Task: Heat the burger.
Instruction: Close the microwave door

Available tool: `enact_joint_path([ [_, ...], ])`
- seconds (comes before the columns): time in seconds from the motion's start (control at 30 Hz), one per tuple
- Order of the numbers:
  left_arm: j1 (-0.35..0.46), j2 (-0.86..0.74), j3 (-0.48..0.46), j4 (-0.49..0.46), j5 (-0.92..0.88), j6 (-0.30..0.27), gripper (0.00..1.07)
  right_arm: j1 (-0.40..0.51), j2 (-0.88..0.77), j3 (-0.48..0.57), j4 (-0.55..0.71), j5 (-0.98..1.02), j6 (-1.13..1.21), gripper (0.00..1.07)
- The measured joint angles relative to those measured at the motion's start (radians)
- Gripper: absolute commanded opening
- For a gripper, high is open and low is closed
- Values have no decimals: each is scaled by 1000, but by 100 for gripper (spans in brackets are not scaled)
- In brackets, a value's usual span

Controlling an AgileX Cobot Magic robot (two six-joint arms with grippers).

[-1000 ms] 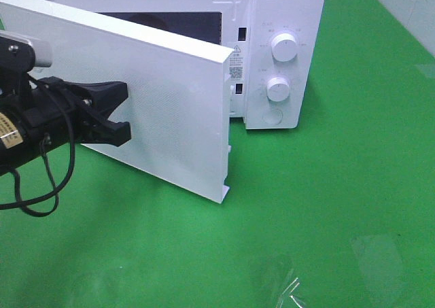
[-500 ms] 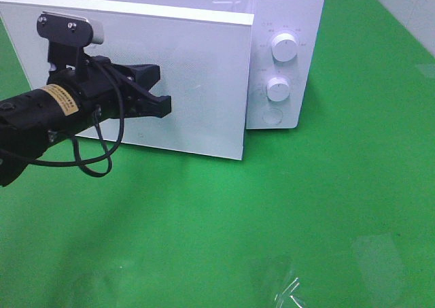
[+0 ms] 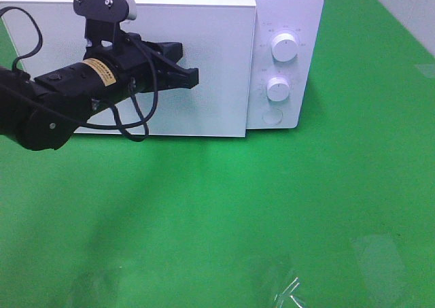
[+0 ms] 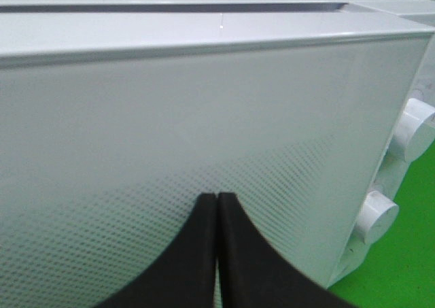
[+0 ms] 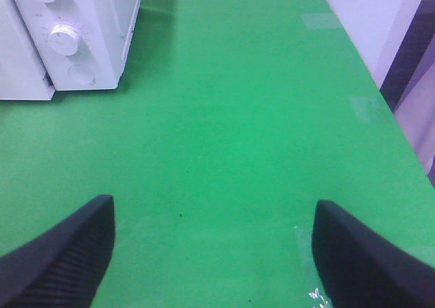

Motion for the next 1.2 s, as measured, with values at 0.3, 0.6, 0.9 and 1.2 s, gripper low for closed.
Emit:
enact_joint_path([
  [0.3,-19,54,-85,23,43,26,0,0,0,0,0,0,0,75],
  [0.6,-29,91,-145,-25,73,94,0,0,0,0,0,0,0,75],
  [0.9,-68,56,-161,-94,223,98,0,0,0,0,0,0,0,75],
  [1.2,-121,-47,-163,-106,707,98,79,0,0,0,0,0,0,75],
])
